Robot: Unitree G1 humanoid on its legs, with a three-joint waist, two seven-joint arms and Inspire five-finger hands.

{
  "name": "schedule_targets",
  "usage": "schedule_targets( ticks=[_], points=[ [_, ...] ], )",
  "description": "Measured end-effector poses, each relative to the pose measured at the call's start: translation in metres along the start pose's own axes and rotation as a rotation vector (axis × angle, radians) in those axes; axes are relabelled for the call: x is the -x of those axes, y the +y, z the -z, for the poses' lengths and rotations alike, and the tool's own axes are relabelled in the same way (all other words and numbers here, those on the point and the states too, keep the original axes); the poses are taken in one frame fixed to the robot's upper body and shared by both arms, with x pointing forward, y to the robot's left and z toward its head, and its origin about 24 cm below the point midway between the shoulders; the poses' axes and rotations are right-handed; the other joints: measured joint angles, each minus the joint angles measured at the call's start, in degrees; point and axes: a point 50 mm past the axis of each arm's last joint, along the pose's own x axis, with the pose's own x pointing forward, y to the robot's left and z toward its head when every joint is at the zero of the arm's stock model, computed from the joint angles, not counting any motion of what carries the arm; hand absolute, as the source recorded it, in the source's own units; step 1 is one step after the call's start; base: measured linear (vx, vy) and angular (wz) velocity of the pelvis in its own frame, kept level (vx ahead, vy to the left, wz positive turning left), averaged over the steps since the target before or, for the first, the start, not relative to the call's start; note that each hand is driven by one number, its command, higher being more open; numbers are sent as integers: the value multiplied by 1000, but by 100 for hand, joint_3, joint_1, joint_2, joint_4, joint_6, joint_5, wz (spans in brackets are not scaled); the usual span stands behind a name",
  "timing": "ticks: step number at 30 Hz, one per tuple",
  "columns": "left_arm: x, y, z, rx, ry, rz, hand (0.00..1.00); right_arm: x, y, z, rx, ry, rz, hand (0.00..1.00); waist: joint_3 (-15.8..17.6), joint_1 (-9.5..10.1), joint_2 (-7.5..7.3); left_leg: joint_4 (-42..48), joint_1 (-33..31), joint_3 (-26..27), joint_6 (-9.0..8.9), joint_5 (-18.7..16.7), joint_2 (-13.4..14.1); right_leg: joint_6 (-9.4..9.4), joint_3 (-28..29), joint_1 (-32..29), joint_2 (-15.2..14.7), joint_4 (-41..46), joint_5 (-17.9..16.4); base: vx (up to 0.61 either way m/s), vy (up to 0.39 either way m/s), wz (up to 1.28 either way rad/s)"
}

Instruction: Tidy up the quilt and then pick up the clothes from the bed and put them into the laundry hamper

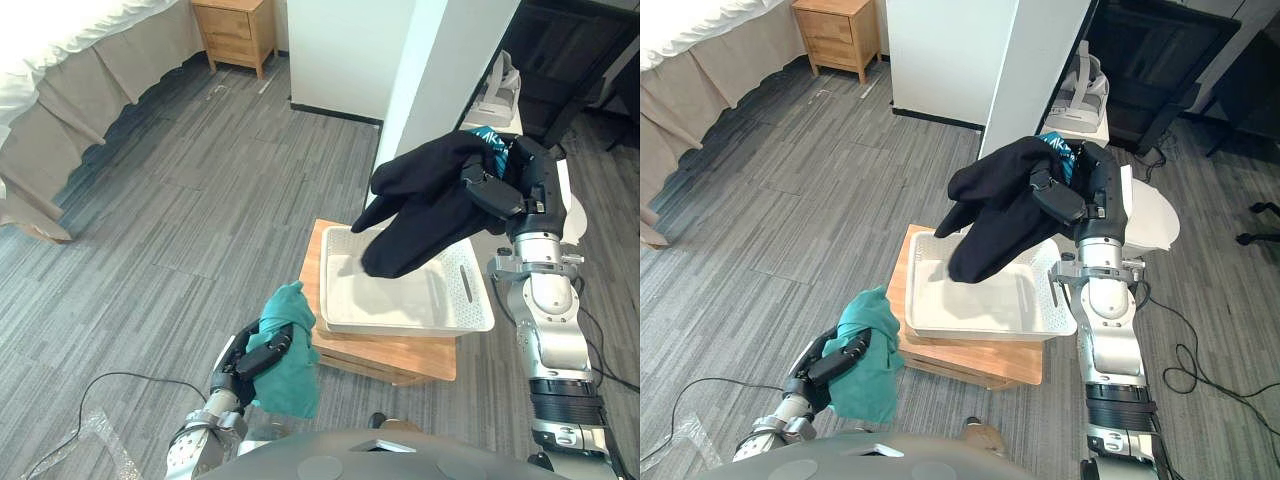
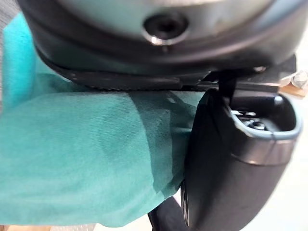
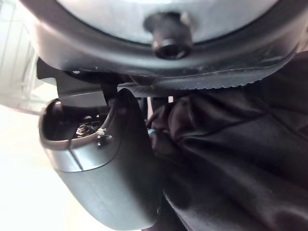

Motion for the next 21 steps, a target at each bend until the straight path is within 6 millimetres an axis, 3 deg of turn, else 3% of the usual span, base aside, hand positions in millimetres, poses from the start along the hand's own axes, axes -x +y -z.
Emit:
schedule_targets(
  ticks=[6, 14, 15, 21],
  points=[
    [-10, -27, -16, -5, -39, 174, 0, -1, -2, 20, 15, 120, 22, 0, -3, 11, -2, 1, 5, 182, 3, -1, -75, 139, 15, 105, -65, -272, 323, 8, 48, -4],
    [-10, -30, -22, 27, -36, 200, 0, 7, 3, 37, 14, 185, 43, 0, 2, -68, 25, -16, -16, 322, 26, 14, -207, 216, 31, 115, -196, -397, 374, -37, 21, -2],
    [-10, -31, -23, 25, -32, 205, 0, 9, 4, 39, 10, 193, 44, 100, 2, -71, 25, -17, -12, 337, 26, 14, -208, 216, 37, 114, -196, -397, 374, -81, -8, -5],
    [-11, -42, -48, 10, -103, 293, 0, 31, 14, 69, 21, 336, -38, 100, 2, -106, 20, -17, -93, 435, 86, 52, -216, 191, 56, 68, -194, -488, 540, -90, 3, -5]
  ],
)
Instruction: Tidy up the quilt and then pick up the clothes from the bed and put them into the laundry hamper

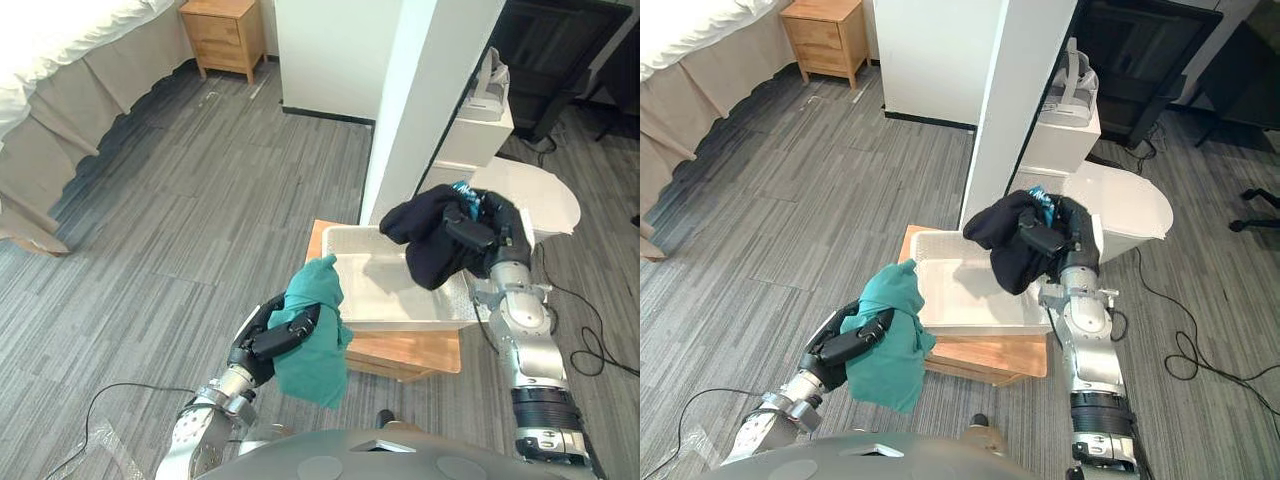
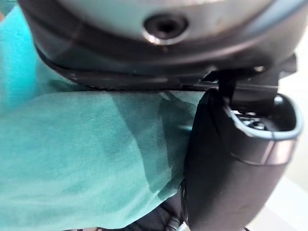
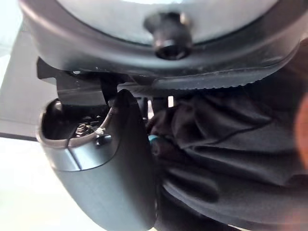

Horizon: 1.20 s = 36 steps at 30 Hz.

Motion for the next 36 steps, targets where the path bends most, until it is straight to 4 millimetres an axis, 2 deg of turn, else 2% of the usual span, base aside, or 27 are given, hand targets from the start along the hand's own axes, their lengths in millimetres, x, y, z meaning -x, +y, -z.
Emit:
schedule_targets(
  ticks=[3, 5, 8, 10, 13, 16, 21, 23, 26, 28, 29, 31, 33, 35, 36],
  points=[
    [-7, -6, -28, -83, -83, 68, 0, 4, 9, 33, 105, 153, -49, 100, 12, 29, -19, -101, -34, -10, 78, 55, -29, -8, -22, 5, -17, -93, 96, -149, 10, 4],
    [-6, -7, -44, -131, -128, 83, 0, 6, 12, 45, 107, 210, -61, 100, 11, 29, -15, -186, -25, -16, 113, 104, -41, -9, -46, 3, -28, -93, 96, -98, -7, 11],
    [-3, -9, -64, -189, -198, 90, 0, 3, 10, 48, 110, 228, -26, 100, 8, 26, -10, -281, -18, -29, 114, 190, -40, -9, -86, -1, -28, -93, 96, -60, -14, 9],
    [-5, -10, -74, -218, -221, 112, 0, -4, 4, 43, 119, 211, 5, 100, 7, 32, -8, -284, -27, -41, 99, 240, -40, -10, -129, 0, -31, -91, 97, -51, -15, 7],
    [-6, -13, -83, -253, -241, 154, 0, -18, -1, 24, 180, 143, 21, 100, 5, 22, -8, -278, -33, -57, 93, 287, -42, -29, -179, 1, -34, -92, 112, -30, -6, 4],
    [-7, -21, -92, -295, -260, 217, 0, -28, -15, 6, 308, 86, 39, 100, 2, 46, -10, -278, -34, -81, 91, 322, -51, -43, -206, 6, -41, -92, 125, -25, -3, 4],
    [-26, -33, -107, -345, -327, 292, 0, -34, -20, -11, 408, 55, 52, 100, -7, 22, -13, -264, 40, 71, 90, 324, -61, -33, -40, -24, -38, -100, 185, -31, 9, -15],
    [-39, -36, -113, -363, -359, 303, 0, -34, -19, -15, 435, 65, 36, 100, -10, -38, -17, -264, 97, 246, 78, 311, -60, -32, 126, -28, -19, -154, 282, -63, 23, -38],
    [-49, -34, -119, -451, -395, 240, 0, -32, -24, -25, 465, 54, 28, 100, -25, -238, -49, -262, 155, 489, 57, 179, -63, -9, 351, -75, -3, -178, 328, -98, 29, -40],
    [-53, -32, -119, -540, -398, 180, 0, -29, -37, -31, 508, 49, 45, 100, -70, -318, -44, -280, 196, 626, 98, 128, -54, -8, 456, -103, 14, -178, 327, -48, 6, -32],
    [-53, -30, -120, -609, -403, 140, 0, -28, -49, -36, 517, 47, 81, 100, -91, -422, -49, -291, 200, 708, 93, 124, -40, -8, 497, -135, 34, -178, 327, -21, -20, -22],
    [-50, -28, -124, -691, -412, 112, 0, -23, -75, -39, 508, 58, 168, 100, -101, -471, -51, -291, 217, 805, 69, 112, 4, -8, 590, -173, 92, -178, 327, -13, -31, -24],
    [-44, -23, -134, -772, -440, 100, 0, -7, -115, -37, 469, 97, 289, 100, -116, -544, -32, -285, 280, 923, 14, 171, 72, -9, 684, -195, 198, -178, 328, 19, -49, -25],
    [-41, -17, -144, -857, -463, 49, 0, 6, -133, -31, 432, 119, 346, 100, -123, -606, -22, -283, 398, 1151, -20, 178, 115, -11, 857, -193, 259, -174, 330, 22, -35, -45],
    [-46, -12, -150, -899, -469, 23, 0, 16, -142, -24, 404, 134, 369, 100, -140, -629, -24, -287, 465, 1300, -45, 160, 131, -12, 988, -193, 288, -174, 331, 1, -14, -53]
  ],
)
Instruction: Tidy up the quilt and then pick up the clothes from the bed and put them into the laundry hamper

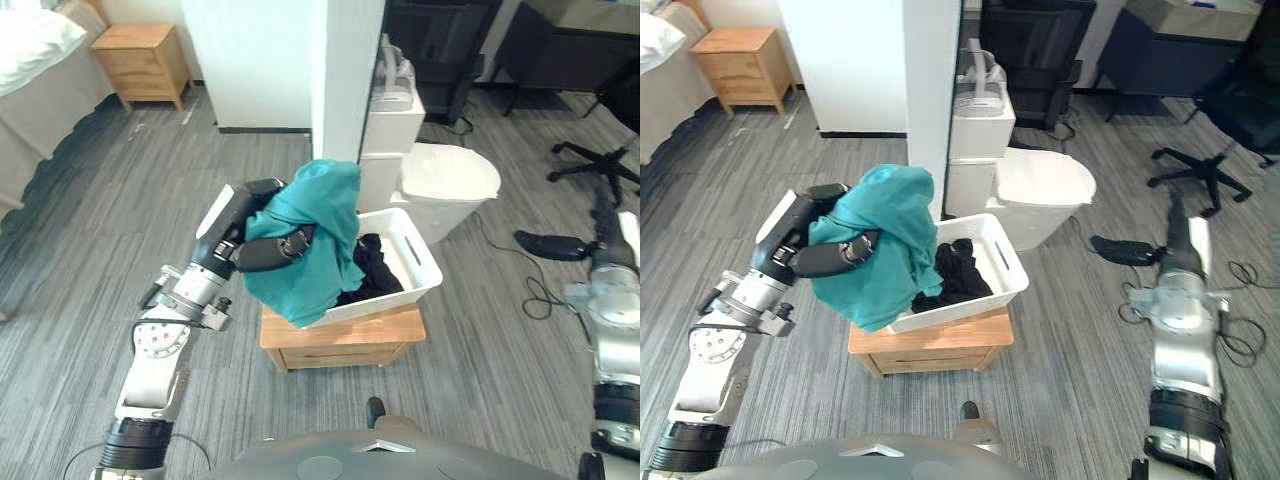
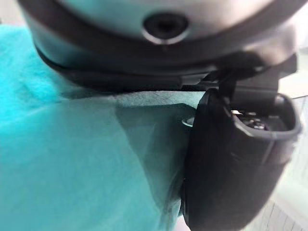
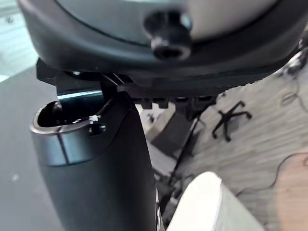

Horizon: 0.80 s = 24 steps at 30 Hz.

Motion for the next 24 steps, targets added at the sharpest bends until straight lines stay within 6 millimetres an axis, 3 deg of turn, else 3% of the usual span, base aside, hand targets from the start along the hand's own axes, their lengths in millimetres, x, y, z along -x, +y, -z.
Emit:
schedule_targets(
  ticks=[3, 4, 5, 8, 10, 16, 20, 21, 24],
  points=[
    [-13, 14, 13, -85, 52, -57, 0, 15, -6, 24, -66, 55, 6, 100, -49, -162, -2, -11, 121, 245, -62, -57, 16, -1, 246, -6, 62, 0, 2, -57, -13, -50],
    [-16, 21, 27, -137, 113, -105, 0, 31, -10, 48, -112, 112, 6, 100, -143, -312, 5, 31, 151, 447, -101, -199, 72, -2, 411, -31, 132, -7, 1, -60, -16, -50],
    [-15, 22, 31, -156, 132, -120, 0, 38, -11, 57, -127, 135, 7, 100, -179, -361, 8, 26, 174, 503, -94, -249, 90, -2, 438, -36, 155, -9, 1, -68, -36, -53],
    [-9, 24, 47, -226, 208, -156, 0, 68, -22, 101, -156, 266, 30, 100, -354, -561, 18, -10, 232, 960, -155, -301, 175, -48, 725, -165, 276, -19, -28, -15, -49, -47],
    [-3, 25, 65, -265, 291, -169, 0, 96, -32, 137, -193, 394, 63, 100, -375, -799, 35, -113, 329, 1251, -239, -264, 210, -66, 878, -224, 361, -20, -39, 10, -79, -34],
    [13, 25, 96, -257, 452, -179, 0, 144, -24, 180, -267, 544, 53, 100, -375, -1054, -4, -194, 432, 1615, -348, -186, 222, -116, 1214, -346, 515, -20, -10, -12, -44, -32],
    [21, 24, 110, -277, 540, -181, 0, 174, 0, 198, -354, 602, 33, 100, -365, -1129, -49, -192, 542, 1908, -413, -228, 201, -133, 1534, -408, 618, -15, 2, -18, -21, -39],
    [22, 23, 112, -301, 554, -173, 100, 180, 7, 201, -370, 618, 18, 100, -360, -1188, -50, -195, 545, 1917, -418, -235, 190, -133, 1564, -422, 622, -15, 2, -20, -27, -20],
    [21, 24, 119, -332, 610, -169, 100, 194, 27, 204, -387, 642, -39, 100, -335, -1226, -52, -163, 539, 2001, -437, -292, 188, -134, 1675, -479, 653, -7, 2, -28, -34, -18]
  ],
)
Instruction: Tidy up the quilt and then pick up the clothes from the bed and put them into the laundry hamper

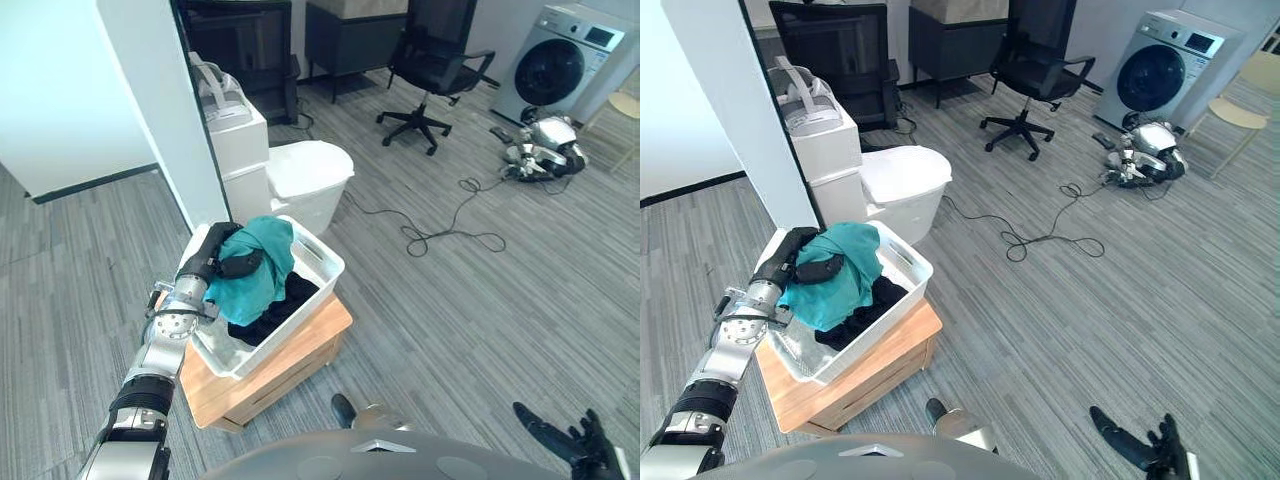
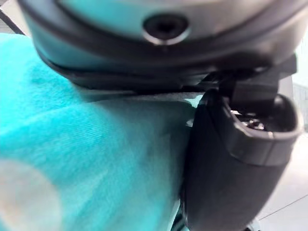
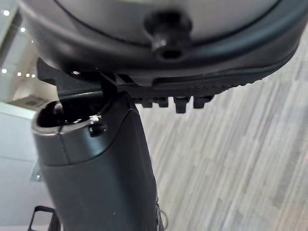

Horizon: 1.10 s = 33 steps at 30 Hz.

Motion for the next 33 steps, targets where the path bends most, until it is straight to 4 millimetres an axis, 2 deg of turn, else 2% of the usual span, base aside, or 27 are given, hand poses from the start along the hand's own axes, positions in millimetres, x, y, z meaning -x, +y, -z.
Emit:
schedule_targets(
  ticks=[3, 7, 11, 14, 16, 19, 20, 26, 29, 33],
  points=[
    [-12, 7, -1, -31, 47, -58, 100, 2, 19, 12, 7, 38, -66, 100, 76, 6, -72, 99, -133, 40, 9, -66, 6, -1, 72, -131, 2, 23, 0, -42, -46, -12],
    [-31, 23, -18, -20, 33, -150, 100, 5, 45, 24, 3, 55, -143, 100, 273, 7, -148, 188, -420, 51, 16, -81, 28, -2, 111, -430, 17, 86, 5, -19, -72, -4],
    [-35, 27, -23, 14, 17, -165, 100, 5, 48, 24, 6, 30, -151, 100, 314, -15, -121, 165, -326, 78, 5, -80, 69, -2, 147, -385, 76, 87, 5, 61, -49, -6],
    [-36, 29, -28, 97, -7, -160, 100, 5, 49, 21, 11, 0, -156, 100, 363, -9, -72, 158, -74, 49, 4, -82, 70, -3, 151, -115, 68, 89, 4, 13, -19, 7],
    [-36, 30, -34, 136, -44, -148, 100, 5, 52, 22, 18, -2, -172, 100, 405, 17, 3, 156, 46, 14, 4, -85, 62, -4, 146, 16, 51, 112, 3, -24, -15, 18],
    [-37, 34, -54, 202, -144, -116, 100, 6, 60, 23, 31, 3, -208, 100, 440, 112, 67, 152, 92, -114, 17, -95, 58, -7, 126, 95, 24, 153, 1, -54, -41, 19],
    [-36, 35, -62, 219, -188, -95, 100, 5, 62, 22, 34, 2, -216, 100, 439, 183, 67, 153, 95, -130, 17, -95, 63, -22, 122, 95, 27, 182, -12, -59, -66, 13],
    [-25, 42, -99, 338, -400, -36, 100, 2, 71, 18, 38, -14, -206, 100, 510, 277, 202, 153, 111, -282, 17, -95, 113, -132, 101, 163, 28, 218, -98, -67, -94, 11],
    [-17, 49, -121, 410, -516, -48, 100, 2, 72, 18, 45, -11, -195, 100, 510, 318, 202, 148, 81, -433, 18, -95, 109, -93, -46, 201, -31, 218, -203, -86, -99, 17],
    [9, 62, -127, 526, -619, -129, 100, 1, 69, 19, 47, -4, -139, 100, 497, 413, 271, 114, 69, -730, 35, -41, 123, -73, -272, 334, -100, 212, -329, -82, -79, 32]
  ],
)
